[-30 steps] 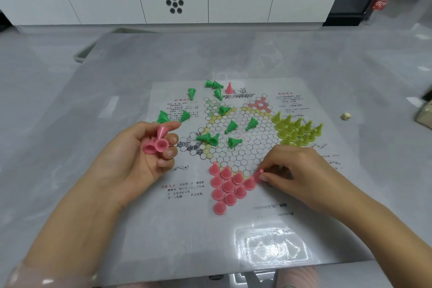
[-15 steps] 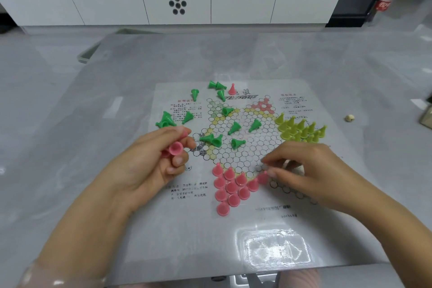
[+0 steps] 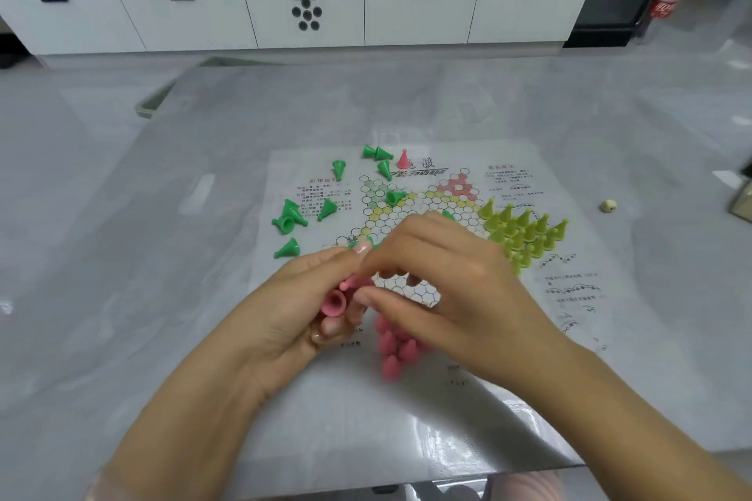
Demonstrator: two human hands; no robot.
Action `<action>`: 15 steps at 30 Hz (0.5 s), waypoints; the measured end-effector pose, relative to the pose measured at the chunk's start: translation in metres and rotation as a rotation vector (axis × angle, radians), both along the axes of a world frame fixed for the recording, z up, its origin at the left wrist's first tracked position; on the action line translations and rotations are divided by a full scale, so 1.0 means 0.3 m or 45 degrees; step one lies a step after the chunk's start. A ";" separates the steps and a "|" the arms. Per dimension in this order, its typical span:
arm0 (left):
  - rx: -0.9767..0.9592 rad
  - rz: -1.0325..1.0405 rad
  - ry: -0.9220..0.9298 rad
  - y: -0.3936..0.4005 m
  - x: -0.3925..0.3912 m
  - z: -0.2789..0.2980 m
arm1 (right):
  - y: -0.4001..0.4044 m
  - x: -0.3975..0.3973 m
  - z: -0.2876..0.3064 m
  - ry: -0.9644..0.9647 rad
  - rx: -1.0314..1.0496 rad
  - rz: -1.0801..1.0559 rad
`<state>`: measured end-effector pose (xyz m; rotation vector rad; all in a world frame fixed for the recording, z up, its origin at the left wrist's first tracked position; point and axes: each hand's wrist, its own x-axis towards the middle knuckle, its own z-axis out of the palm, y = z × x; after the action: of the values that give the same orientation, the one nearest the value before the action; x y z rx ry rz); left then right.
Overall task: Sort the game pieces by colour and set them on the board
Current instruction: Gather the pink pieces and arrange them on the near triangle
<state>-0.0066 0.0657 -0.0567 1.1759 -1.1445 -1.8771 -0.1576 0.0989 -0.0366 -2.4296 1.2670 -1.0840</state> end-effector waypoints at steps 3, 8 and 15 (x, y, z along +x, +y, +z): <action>0.001 0.027 -0.020 0.000 -0.002 -0.003 | -0.002 0.019 -0.005 -0.032 0.065 0.032; -0.063 0.033 -0.121 0.001 0.000 0.003 | -0.012 0.019 -0.025 0.080 -0.002 -0.005; -0.132 -0.034 -0.176 0.000 0.007 -0.001 | -0.015 0.000 -0.017 0.217 0.023 -0.076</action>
<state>-0.0044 0.0658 -0.0571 1.2534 -1.3228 -1.7559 -0.1576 0.0943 -0.0418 -2.5313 1.4021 -0.8904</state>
